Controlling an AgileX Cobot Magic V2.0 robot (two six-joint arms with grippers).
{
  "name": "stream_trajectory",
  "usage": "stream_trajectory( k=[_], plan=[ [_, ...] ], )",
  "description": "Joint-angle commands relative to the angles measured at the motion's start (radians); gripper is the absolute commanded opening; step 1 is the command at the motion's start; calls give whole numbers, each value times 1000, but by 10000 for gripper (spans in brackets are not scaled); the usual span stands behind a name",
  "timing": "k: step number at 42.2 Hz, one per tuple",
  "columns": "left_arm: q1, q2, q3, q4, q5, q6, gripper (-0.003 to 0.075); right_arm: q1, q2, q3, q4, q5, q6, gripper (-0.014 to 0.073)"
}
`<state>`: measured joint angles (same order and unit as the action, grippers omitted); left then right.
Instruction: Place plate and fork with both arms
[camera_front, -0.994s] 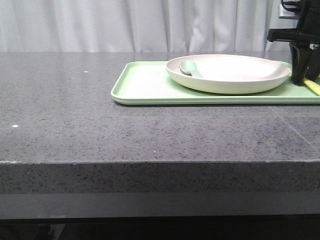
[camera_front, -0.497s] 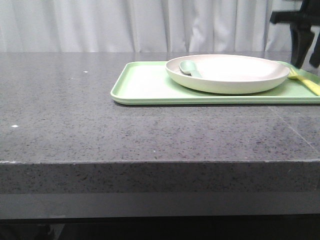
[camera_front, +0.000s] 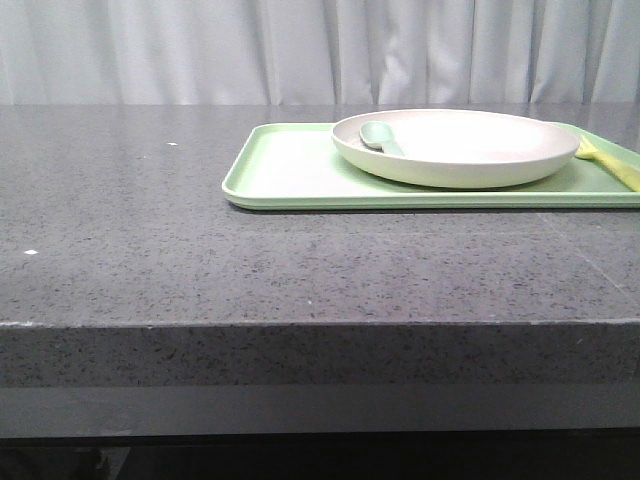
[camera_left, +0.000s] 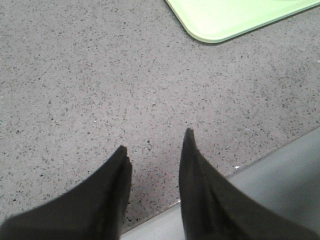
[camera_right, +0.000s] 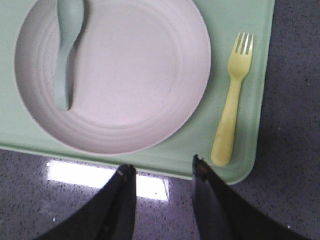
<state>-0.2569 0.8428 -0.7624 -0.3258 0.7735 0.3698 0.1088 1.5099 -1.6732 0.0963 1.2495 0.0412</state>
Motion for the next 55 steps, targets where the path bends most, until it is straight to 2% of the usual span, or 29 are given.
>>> stream_trajectory(
  k=[1,8,19,26,41,45,55],
  plan=[
    [2,-6,-27,-18,-59,2,243,7,-140,48,-3,26,-16,310],
    [2,-6,-27,-18,-63,2,243,7,-314,200,-3,-30,-34,310],
    [2,-6,-27,-18,-67,2,243,7,-608,487,-3,-203,-54,310],
    [2,-6,-27,-18,-67,2,243,7,-762,637,-3,-250,-54,310],
    [2,-6,-27,-18,-67,2,243,7,-932,786,-3,-304,-54,300],
    [2,-6,-27,-18,-67,2,243,7,-937,786,-3,-304,-54,231],
    [2,-6,-27,-18,-67,2,243,7,-937,786,-3,-304,-54,-76]
  ],
)
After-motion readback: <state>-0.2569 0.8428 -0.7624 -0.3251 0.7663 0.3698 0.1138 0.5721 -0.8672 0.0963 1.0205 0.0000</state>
